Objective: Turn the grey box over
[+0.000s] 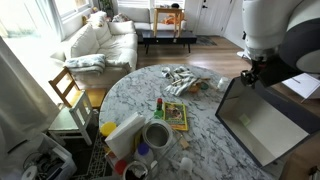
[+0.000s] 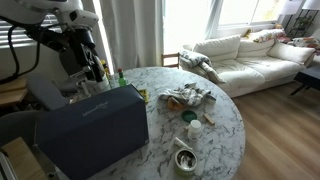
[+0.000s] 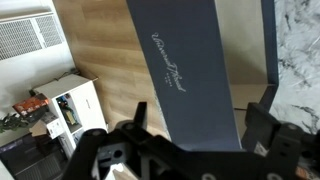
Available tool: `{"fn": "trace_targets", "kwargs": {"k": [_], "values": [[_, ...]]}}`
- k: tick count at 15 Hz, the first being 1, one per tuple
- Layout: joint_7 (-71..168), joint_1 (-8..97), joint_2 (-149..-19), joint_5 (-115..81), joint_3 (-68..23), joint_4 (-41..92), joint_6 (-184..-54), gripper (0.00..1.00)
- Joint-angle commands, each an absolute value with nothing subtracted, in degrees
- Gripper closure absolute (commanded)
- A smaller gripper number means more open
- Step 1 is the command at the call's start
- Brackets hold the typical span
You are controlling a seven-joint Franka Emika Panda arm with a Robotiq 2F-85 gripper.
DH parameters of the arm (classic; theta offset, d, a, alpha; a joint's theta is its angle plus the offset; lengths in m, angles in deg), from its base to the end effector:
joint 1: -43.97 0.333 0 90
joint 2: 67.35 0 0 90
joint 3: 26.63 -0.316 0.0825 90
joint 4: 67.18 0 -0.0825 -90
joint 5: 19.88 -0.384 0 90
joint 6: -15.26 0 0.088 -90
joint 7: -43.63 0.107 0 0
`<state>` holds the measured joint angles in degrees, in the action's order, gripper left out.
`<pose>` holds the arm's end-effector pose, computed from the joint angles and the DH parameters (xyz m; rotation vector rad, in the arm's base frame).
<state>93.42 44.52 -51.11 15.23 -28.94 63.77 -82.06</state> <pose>0.4355 -0.0322 0.4617 2.3438 -0.7844 0.0025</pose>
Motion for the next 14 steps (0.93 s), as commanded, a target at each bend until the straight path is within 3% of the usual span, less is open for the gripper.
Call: {"fn": "trace_targets", "kwargs": {"k": [1,14], "values": [[79.51,42.31,-50.66,11.13,-24.9,61.28,-84.27,0.0],[40.42,35.79,-55.0,-15.8,-13.81,58.58,-83.66,0.0]]}}
